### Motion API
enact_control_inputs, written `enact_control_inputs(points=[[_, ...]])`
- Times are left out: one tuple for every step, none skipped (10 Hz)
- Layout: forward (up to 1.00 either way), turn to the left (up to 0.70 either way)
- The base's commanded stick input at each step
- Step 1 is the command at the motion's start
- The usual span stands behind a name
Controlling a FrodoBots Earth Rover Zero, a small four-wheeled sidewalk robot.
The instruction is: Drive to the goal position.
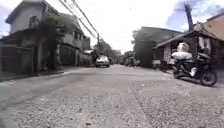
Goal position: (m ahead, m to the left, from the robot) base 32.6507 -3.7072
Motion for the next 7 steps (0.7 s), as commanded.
enact_control_inputs(points=[[1.0, 0.0], [1.0, 0.0], [1.0, 0.0], [1.0, 0.0], [1.0, 0.0], [1.0, 0.0], [1.0, 0.0]])
